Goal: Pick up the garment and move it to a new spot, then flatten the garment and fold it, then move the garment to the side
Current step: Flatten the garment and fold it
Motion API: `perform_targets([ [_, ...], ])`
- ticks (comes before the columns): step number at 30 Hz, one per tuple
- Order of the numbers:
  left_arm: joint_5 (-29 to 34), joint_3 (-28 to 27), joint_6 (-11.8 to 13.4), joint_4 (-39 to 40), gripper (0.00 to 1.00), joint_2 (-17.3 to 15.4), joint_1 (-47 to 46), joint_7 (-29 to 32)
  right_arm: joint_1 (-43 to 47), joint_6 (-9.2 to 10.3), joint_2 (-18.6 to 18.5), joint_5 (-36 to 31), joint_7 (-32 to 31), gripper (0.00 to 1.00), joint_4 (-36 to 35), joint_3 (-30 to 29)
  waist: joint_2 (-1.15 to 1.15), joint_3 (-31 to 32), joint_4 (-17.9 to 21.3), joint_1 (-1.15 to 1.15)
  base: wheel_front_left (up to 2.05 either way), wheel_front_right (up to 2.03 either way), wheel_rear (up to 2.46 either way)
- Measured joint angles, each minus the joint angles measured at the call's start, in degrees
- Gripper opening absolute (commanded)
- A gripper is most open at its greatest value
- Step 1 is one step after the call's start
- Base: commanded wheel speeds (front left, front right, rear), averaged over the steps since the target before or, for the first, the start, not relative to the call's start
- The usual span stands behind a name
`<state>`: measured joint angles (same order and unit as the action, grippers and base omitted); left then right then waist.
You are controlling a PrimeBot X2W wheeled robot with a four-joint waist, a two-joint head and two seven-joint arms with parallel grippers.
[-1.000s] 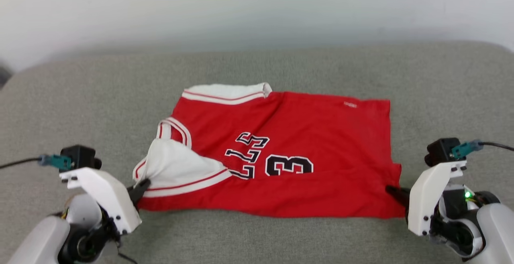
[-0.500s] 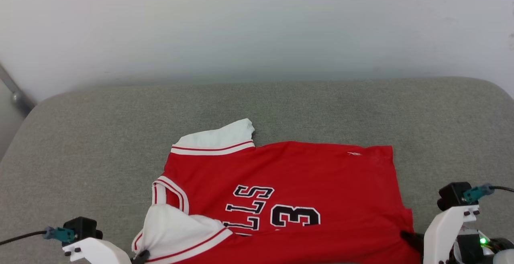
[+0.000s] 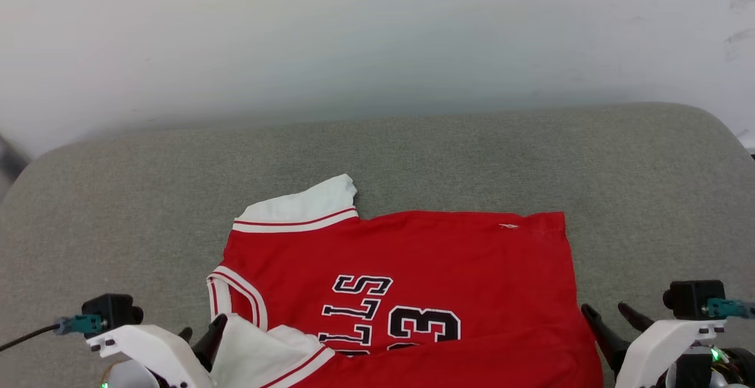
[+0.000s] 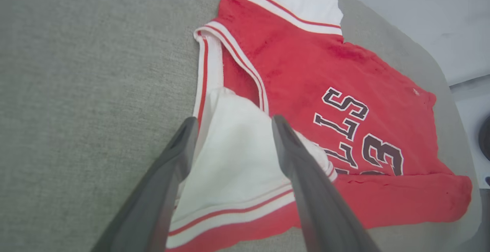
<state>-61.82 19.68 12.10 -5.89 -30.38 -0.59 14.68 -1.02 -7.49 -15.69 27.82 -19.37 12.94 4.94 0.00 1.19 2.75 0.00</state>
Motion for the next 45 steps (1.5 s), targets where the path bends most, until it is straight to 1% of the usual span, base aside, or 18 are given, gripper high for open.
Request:
perform_targets([
  [3,2.4,0.1,0.0,0.7,1.00,0.0,-2.6,-2.2,-0.9,-0.01,1.1,-2.1,6.1,1.00,-0.4,-0.5,0.00,0.1,1.0,0.00,0.00,0.00,0.00],
  [8,6.4,0.7,-1.0,0.3,1.00,0.4,-7.9,-5.7,-3.0,-0.01,3.0,-5.6,13.7,1.00,-1.5,-0.9,0.00,-0.5,3.4,0.00,0.00,0.00,0.00],
  [10,7.7,0.9,-1.6,-0.5,1.00,0.6,-10.8,-6.9,-3.8,0.00,3.6,-6.5,15.6,1.00,-2.6,-1.2,0.00,-1.3,4.3,0.00,0.00,0.00,0.00],
  [14,10.3,1.7,-2.0,-1.9,1.00,1.0,-17.8,-7.3,-6.5,-0.01,4.7,-8.6,18.2,1.00,-5.7,-1.2,0.00,-4.6,5.8,0.00,0.00,0.00,0.00],
  [16,11.2,2.1,-2.6,-2.9,1.00,0.7,-21.8,-6.6,-7.7,-0.01,5.5,-9.1,19.2,1.00,-7.0,-1.4,0.00,-6.7,6.7,0.00,0.00,0.00,0.00],
  [19,12.5,2.9,-4.2,-4.7,1.00,0.1,-28.2,-4.6,-9.6,0.00,6.8,-9.5,20.3,1.00,-8.7,-1.1,0.00,-10.2,8.1,0.00,0.00,0.00,0.00],
  [23,12.9,4.7,-7.0,-8.0,1.00,-1.1,-36.0,0.6,-11.0,-0.01,8.3,-9.8,21.4,1.00,-9.7,-1.5,0.00,-14.8,10.1,0.01,0.00,0.00,0.00],
  [25,12.9,5.5,-8.4,-9.8,1.00,-1.8,-39.5,4.1,-11.6,-0.01,8.9,-9.8,21.9,1.00,-9.7,-1.7,0.00,-16.9,11.2,0.01,0.00,0.00,0.00],
  [29,11.5,7.5,-10.8,-13.4,1.00,-3.8,-44.8,13.5,-12.2,-0.01,10.0,-9.8,22.5,1.00,-9.2,-1.9,0.00,-20.4,13.5,0.01,0.00,0.00,0.00],
  [32,10.9,9.2,-12.0,-15.7,1.00,-5.7,-48.1,21.2,-12.3,-0.01,10.6,-9.4,23.1,1.00,-8.4,-2.0,0.00,-22.5,15.0,0.01,0.00,0.00,0.00],
  [36,9.6,10.9,-12.0,-17.9,1.00,-8.1,-49.9,30.8,-12.9,-0.01,11.4,-8.9,23.6,1.00,-7.0,-1.9,0.00,-24.9,16.7,0.01,0.00,0.00,0.00],
  [39,8.5,11.2,-10.4,-19.1,1.00,-9.3,-50.7,36.1,-13.2,-0.01,11.7,-8.5,24.2,1.00,-6.1,-1.6,0.00,-26.1,17.6,0.01,0.00,0.00,0.00],
  [43,7.9,11.6,-8.0,-19.6,1.00,-10.1,-51.8,41.3,-13.9,-0.01,11.9,-7.5,24.4,1.00,-4.9,-1.2,0.00,-27.1,18.3,0.00,0.00,0.00,0.00],
  [44,7.6,11.7,-7.3,-19.7,0.61,-10.2,-52.0,42.8,-14.2,-0.01,12.0,-7.2,24.4,1.00,-4.7,-1.0,0.00,-27.3,18.4,0.00,0.00,0.00,0.00],
  [45,7.5,11.7,-6.7,-19.7,0.40,-10.3,-52.1,43.8,-14.3,-0.01,12.0,-6.8,24.4,1.00,-4.4,-0.9,0.00,-27.3,18.5,0.00,0.00,0.00,0.00],
])
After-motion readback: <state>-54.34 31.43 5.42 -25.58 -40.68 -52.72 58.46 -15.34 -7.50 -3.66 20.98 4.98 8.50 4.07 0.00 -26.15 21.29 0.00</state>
